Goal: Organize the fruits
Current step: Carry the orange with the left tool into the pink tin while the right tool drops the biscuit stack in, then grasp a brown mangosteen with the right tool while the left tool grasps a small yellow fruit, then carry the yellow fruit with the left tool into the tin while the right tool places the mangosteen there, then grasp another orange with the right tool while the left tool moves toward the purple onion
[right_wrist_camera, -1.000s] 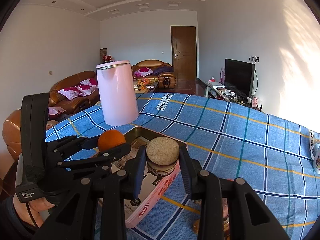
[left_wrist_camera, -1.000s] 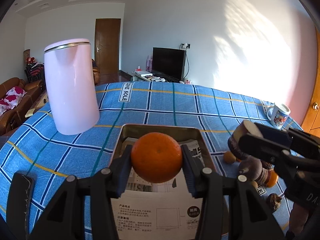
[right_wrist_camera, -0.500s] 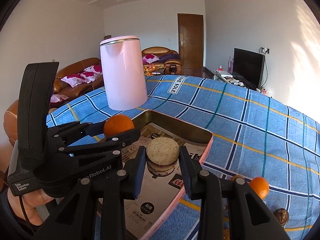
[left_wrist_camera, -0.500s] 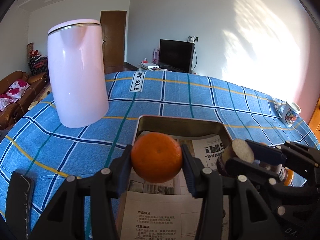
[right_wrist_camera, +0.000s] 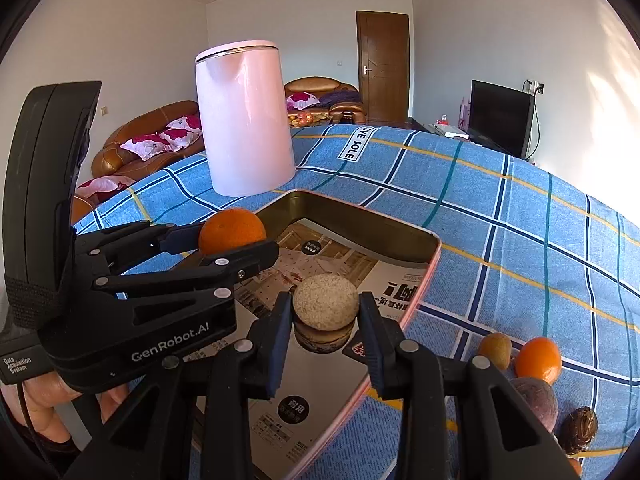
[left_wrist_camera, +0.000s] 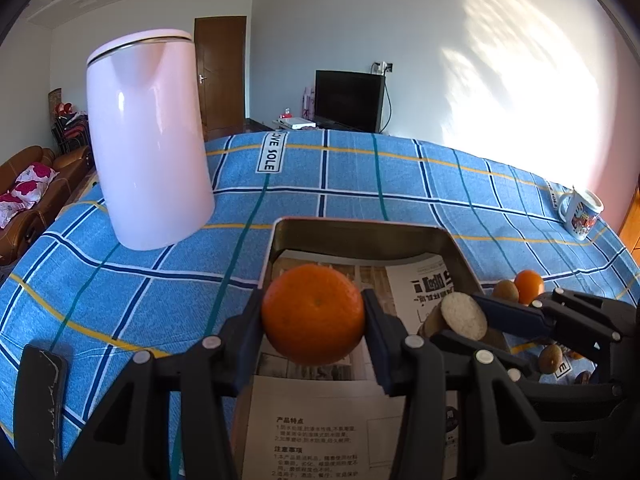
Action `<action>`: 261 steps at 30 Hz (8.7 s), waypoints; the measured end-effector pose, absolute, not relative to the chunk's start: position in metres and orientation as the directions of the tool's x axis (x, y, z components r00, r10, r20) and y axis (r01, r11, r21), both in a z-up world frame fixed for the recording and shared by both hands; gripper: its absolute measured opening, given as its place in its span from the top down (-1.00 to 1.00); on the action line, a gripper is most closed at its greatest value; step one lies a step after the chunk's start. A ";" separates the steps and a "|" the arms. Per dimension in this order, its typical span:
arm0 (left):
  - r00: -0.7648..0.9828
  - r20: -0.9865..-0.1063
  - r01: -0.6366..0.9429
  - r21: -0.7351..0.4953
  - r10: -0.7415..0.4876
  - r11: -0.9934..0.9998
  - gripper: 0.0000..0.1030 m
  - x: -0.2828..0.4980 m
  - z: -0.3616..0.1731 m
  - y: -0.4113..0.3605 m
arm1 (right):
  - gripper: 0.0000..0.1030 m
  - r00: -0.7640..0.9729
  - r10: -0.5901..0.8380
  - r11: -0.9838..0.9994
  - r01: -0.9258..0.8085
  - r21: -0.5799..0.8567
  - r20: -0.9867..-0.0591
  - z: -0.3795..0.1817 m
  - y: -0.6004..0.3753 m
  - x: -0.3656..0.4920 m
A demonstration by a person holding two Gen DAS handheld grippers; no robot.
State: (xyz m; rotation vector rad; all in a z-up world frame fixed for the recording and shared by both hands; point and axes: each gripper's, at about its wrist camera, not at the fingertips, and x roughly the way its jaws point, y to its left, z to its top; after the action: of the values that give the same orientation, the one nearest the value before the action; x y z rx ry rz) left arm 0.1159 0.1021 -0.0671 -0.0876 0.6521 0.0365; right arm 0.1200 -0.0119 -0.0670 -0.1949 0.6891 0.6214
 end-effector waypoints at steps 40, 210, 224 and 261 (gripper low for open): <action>0.844 -0.531 0.071 -0.026 -0.074 0.997 -0.96 0.070 -0.044 0.002 | -0.12 0.604 0.343 0.894 -0.444 0.054 -0.719 -0.090 -0.176 0.038; 0.795 -0.601 -0.139 -0.037 0.089 0.990 0.43 0.086 -0.066 0.111 | 0.12 0.560 0.511 0.722 -0.691 -0.027 -0.652 -0.073 0.004 0.086; 0.835 -0.549 -0.074 -0.047 0.036 0.996 -0.44 0.069 -0.051 0.068 | -0.18 0.675 0.433 0.812 -0.579 -0.066 -0.597 -0.056 -0.079 0.065; 0.740 -0.643 0.226 -0.039 -0.197 0.973 -0.48 0.106 -0.065 -0.062 | 0.16 0.664 0.232 0.936 -0.352 -0.024 -0.711 -0.071 -0.199 0.088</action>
State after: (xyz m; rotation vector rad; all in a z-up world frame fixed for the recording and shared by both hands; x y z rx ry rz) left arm 0.1062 -0.0617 -0.0652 0.0427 0.7002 -0.2319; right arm 0.0876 -0.1989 -0.0712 -0.1647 0.7777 0.3315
